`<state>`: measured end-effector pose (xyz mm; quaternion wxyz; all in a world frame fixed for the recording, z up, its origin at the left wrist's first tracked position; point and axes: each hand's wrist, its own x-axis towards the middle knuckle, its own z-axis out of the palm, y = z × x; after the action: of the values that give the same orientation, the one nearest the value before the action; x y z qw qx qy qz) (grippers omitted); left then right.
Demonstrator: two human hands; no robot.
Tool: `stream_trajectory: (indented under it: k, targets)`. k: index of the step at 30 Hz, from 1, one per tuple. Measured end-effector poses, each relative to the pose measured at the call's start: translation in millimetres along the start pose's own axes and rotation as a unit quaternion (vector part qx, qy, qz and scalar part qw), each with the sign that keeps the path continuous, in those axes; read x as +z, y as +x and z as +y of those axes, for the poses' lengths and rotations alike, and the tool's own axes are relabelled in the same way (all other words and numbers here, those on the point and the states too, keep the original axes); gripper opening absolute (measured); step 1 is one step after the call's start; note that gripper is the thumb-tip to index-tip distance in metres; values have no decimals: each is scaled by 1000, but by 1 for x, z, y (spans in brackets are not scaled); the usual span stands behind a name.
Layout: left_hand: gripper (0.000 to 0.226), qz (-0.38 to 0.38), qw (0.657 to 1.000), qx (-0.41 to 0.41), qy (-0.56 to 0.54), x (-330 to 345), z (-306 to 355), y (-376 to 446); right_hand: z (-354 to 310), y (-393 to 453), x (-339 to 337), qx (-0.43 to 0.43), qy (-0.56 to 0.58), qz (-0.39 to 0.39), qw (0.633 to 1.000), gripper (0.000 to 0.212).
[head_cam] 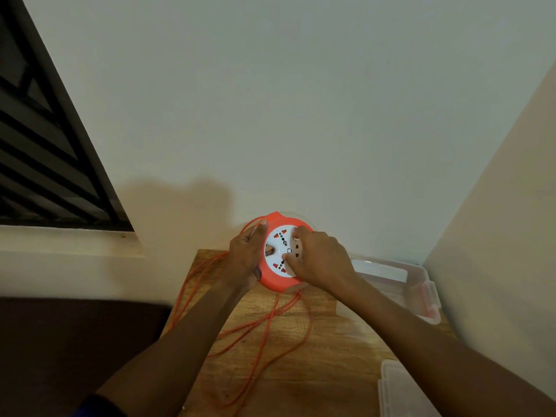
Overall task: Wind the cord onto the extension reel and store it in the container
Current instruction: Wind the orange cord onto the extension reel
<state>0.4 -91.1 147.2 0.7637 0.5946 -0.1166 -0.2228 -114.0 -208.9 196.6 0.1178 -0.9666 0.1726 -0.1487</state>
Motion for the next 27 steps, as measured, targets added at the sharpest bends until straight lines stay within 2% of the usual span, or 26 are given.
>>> stream_trajectory:
  k: [3, 6, 8, 15, 17, 21, 24, 27]
  targets:
    - [34, -7, 1000, -12, -15, -3, 1, 2, 3, 0, -8, -151, -71, -8, 986, 46]
    - [26, -21, 999, -21, -13, -5, 4, 2, 9, 1, -13, -270, -154, -46, 949, 54]
    - [24, -29, 999, -25, -11, -7, 3, 4, 11, 5, -13, -300, -203, -65, 930, 58]
    - [33, -57, 998, -30, 0, -17, -2, 20, 10, 21, -10, -403, -250, -88, 876, 54]
    - [35, -60, 998, -34, 2, -18, -2, 22, 8, 23, -13, -420, -262, -79, 865, 51]
    - [41, -68, 997, -40, -10, -16, 1, 22, 5, 20, -6, -410, -281, -44, 867, 52]
    - [51, -77, 997, -22, -21, -15, 4, 22, 0, 18, -1, -367, -270, -19, 890, 51]
    - [64, -80, 996, -27, -20, -16, 9, 19, 2, 22, 1, -344, -272, -15, 899, 61]
